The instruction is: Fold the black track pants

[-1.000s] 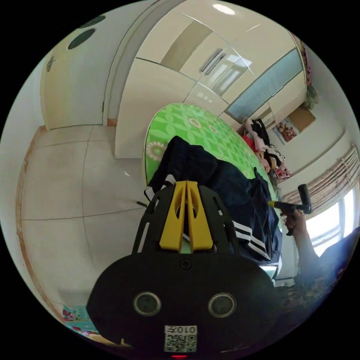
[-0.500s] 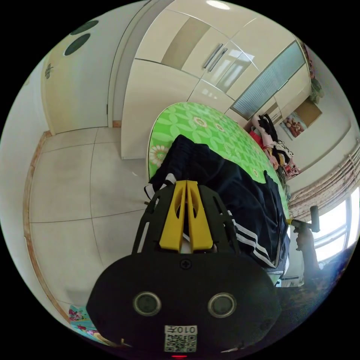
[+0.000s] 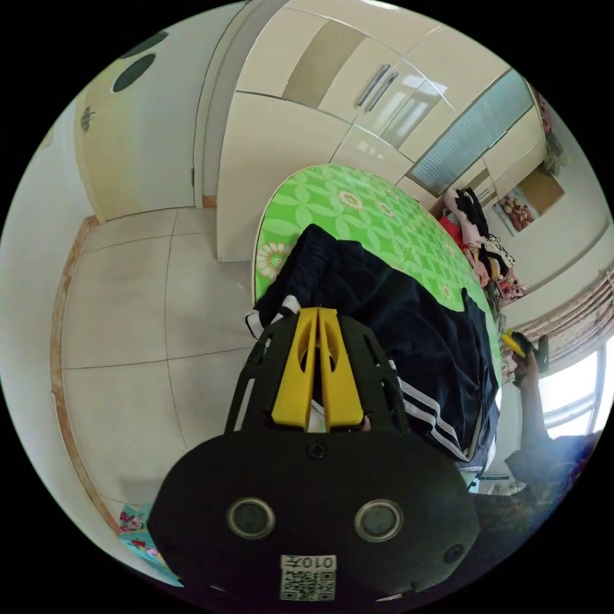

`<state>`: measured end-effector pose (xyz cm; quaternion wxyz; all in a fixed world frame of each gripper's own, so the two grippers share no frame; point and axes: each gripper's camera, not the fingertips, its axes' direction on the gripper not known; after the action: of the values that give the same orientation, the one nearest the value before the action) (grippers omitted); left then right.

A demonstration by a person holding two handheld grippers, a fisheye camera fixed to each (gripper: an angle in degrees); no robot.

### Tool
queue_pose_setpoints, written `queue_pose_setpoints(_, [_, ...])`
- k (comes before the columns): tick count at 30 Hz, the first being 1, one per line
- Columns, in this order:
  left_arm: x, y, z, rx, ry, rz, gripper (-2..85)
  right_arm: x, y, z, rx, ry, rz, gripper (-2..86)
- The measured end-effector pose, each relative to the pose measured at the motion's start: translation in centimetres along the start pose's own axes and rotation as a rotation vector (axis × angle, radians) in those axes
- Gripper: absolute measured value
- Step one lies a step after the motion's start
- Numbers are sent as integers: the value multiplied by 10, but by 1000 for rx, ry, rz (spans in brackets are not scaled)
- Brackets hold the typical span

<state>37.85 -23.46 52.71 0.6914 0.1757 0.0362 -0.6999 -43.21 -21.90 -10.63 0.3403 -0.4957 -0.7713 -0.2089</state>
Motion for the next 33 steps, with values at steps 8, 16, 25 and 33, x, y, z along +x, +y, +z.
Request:
queue_pose_setpoints(8, [2,-5,1,10,4,-38,-4,-96,-80,66,-214,106,-129,113])
queue_pose_setpoints(16, [2,-7,0,33,12,-50,-4,-155,-61,112,-171,467,-227,100])
queue_pose_setpoints(25, [1,-24,2,18,21,-58,-4,-134,-62,31,-131,524,-239,38])
queue_pose_setpoints(33, [-14,-34,0,-3,125,-17,-4,-32,150,-318,429,130,-39,33])
